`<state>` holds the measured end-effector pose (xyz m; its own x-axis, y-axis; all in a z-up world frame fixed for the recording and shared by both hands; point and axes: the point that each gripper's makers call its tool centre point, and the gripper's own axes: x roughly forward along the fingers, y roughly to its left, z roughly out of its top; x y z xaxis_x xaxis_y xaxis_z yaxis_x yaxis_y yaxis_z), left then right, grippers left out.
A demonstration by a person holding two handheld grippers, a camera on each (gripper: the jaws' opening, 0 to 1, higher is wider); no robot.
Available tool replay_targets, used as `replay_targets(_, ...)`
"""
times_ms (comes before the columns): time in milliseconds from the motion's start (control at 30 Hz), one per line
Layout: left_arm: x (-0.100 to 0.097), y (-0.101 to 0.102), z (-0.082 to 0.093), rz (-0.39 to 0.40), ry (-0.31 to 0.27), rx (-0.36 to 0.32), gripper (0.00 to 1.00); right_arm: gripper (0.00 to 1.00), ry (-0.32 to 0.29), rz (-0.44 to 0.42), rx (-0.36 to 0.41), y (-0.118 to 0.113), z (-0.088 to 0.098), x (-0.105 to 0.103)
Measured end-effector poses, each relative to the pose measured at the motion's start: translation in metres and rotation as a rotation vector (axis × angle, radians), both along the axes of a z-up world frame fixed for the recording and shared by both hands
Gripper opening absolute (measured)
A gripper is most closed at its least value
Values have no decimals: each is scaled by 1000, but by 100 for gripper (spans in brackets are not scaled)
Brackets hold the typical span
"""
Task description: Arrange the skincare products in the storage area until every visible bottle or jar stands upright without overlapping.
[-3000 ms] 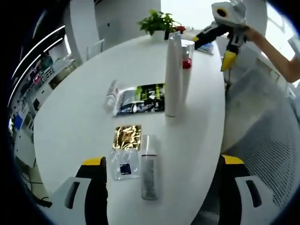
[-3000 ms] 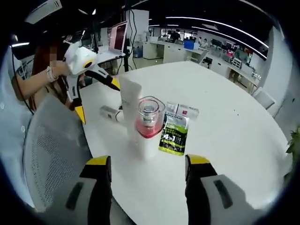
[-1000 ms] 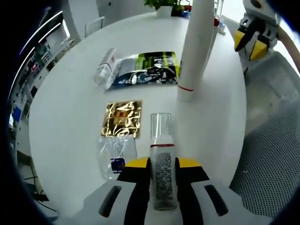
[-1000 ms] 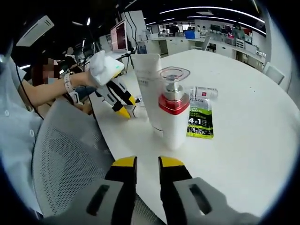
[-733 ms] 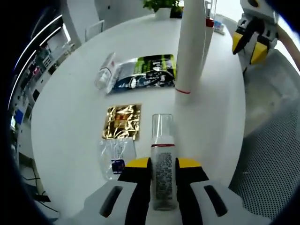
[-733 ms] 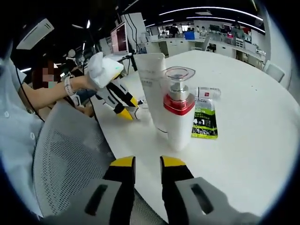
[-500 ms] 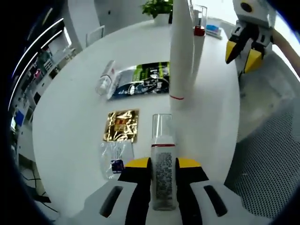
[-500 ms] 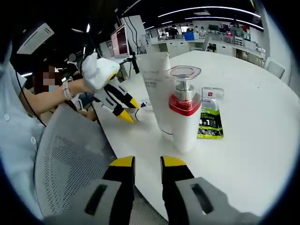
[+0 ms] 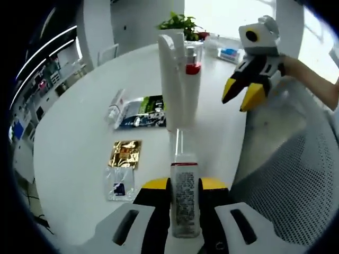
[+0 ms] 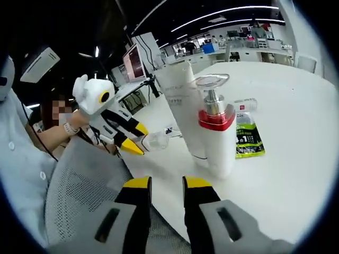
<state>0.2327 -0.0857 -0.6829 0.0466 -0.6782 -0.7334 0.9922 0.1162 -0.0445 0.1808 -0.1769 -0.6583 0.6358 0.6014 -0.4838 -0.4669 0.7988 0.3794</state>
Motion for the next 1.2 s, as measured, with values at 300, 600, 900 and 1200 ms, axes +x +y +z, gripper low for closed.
replay_targets(300, -17, -16, 18, 10, 101, -123, 15, 28, -80, -29, 178, 13, 20, 6)
replay_targets(600, -34, -41, 45, -17, 185, -258, 15, 36, -126, -1, 325, 24, 41, 8)
replay_targets(900, -50, -55, 60, -83, 227, -339, 15, 35, -191, -15, 402, 22, 60, 12)
replay_targets(1200, -56, -62, 72, -99, 263, -413, 15, 28, -224, -18, 485, 21, 75, 12)
